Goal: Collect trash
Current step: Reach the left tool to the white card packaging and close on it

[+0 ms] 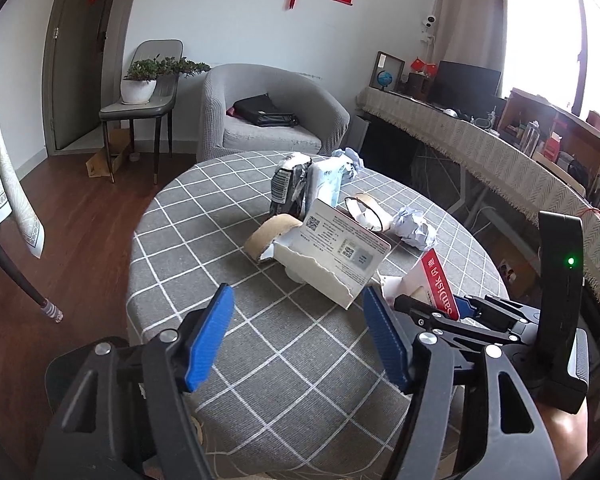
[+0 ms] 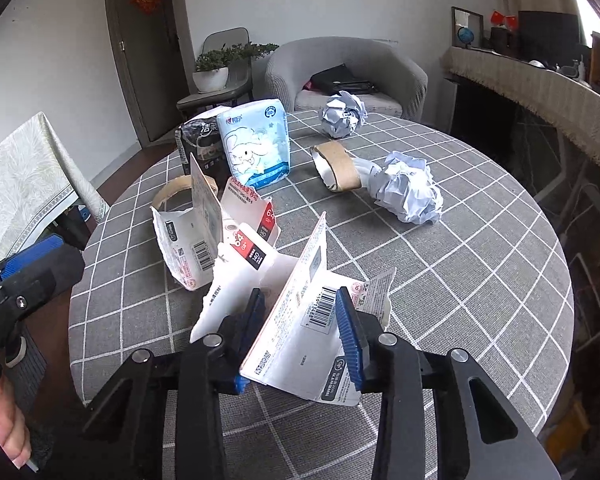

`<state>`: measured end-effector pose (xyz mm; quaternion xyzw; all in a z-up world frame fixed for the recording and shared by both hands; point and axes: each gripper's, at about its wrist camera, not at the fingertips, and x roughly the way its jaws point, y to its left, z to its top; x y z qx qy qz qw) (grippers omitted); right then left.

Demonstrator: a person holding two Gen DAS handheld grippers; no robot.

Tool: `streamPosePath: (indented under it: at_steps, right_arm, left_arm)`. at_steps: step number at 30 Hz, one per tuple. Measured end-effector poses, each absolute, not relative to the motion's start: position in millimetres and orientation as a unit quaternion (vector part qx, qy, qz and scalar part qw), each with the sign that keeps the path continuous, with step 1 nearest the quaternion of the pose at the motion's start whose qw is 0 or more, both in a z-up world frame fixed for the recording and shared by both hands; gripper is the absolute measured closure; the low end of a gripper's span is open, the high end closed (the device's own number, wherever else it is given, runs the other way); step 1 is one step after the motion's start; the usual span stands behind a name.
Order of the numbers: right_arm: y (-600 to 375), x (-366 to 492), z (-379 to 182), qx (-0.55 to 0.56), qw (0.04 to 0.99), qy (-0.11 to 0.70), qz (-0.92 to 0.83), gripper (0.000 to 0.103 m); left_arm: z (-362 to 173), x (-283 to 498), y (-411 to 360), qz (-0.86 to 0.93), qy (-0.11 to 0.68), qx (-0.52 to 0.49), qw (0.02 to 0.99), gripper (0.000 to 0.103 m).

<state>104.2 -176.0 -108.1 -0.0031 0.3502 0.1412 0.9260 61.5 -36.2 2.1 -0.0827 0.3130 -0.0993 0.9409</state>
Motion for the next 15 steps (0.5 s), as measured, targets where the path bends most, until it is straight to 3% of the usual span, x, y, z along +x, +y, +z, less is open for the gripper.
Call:
streamPosePath:
  at_steps: [5, 10, 15]
  right_arm:
    - [-186.6, 111.1, -107.2, 0.0, 0.924, 0.352, 0.153, 0.088]
    - [-191.0, 112.8, -101.2, -0.024, 0.926, 0.342, 0.16, 0.097]
    - [-194.0, 113.2, -94.1, -0.045, 0.926, 0.333, 0.171, 0.099]
  left_arm:
    - [-5.4, 74.7, -51.7, -0.104, 0.328, -0.09, 0.935, 0.04]
    - [-11.9, 88.7, -61.7, -0.094, 0.34, -0.097, 0.931, 0.042]
    - [-17.0, 100.9, -64.9, -0.068, 0.346, -0.102, 0.93, 0.057]
